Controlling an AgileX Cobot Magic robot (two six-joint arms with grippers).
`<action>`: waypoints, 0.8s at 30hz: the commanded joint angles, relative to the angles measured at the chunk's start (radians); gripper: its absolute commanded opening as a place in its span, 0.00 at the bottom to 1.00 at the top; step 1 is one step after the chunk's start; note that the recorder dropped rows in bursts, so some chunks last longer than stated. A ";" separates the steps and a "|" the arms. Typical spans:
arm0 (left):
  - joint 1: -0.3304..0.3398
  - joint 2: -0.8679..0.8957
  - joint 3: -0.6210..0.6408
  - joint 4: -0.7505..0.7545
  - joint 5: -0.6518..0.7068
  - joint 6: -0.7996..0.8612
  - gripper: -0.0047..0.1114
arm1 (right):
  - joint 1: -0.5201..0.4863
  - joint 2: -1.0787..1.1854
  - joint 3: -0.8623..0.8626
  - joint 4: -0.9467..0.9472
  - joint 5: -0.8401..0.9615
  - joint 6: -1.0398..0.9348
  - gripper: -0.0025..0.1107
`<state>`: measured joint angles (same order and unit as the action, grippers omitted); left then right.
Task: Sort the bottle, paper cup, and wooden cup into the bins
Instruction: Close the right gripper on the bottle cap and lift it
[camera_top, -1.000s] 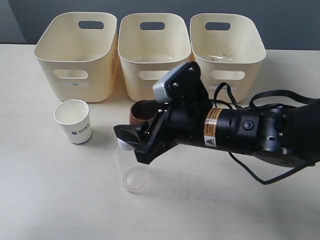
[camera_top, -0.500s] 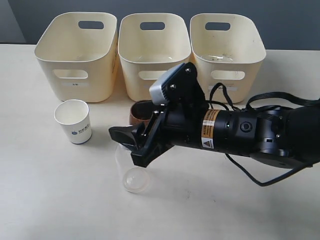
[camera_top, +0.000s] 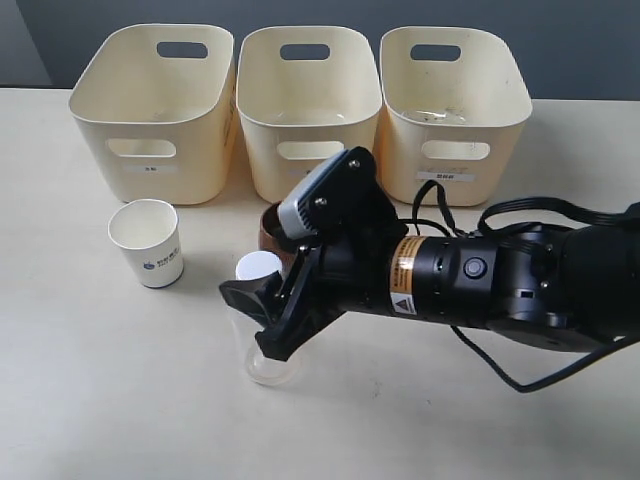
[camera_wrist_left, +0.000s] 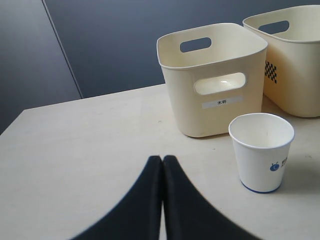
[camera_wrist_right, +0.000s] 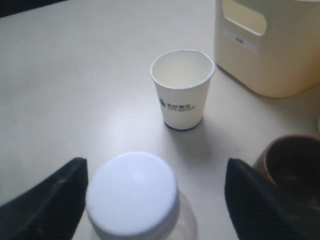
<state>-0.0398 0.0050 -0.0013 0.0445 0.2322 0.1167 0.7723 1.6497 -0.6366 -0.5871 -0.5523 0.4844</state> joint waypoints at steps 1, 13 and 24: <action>-0.003 -0.005 0.001 -0.001 -0.001 -0.002 0.04 | 0.002 0.001 0.002 0.015 0.020 -0.023 0.66; -0.003 -0.005 0.001 -0.001 -0.001 -0.002 0.04 | 0.007 0.001 0.002 0.017 0.007 -0.023 0.48; -0.003 -0.005 0.001 -0.001 -0.001 -0.002 0.04 | 0.007 0.001 0.002 0.041 -0.005 -0.019 0.02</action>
<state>-0.0398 0.0050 -0.0013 0.0445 0.2322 0.1167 0.7775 1.6497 -0.6366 -0.5703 -0.5353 0.4677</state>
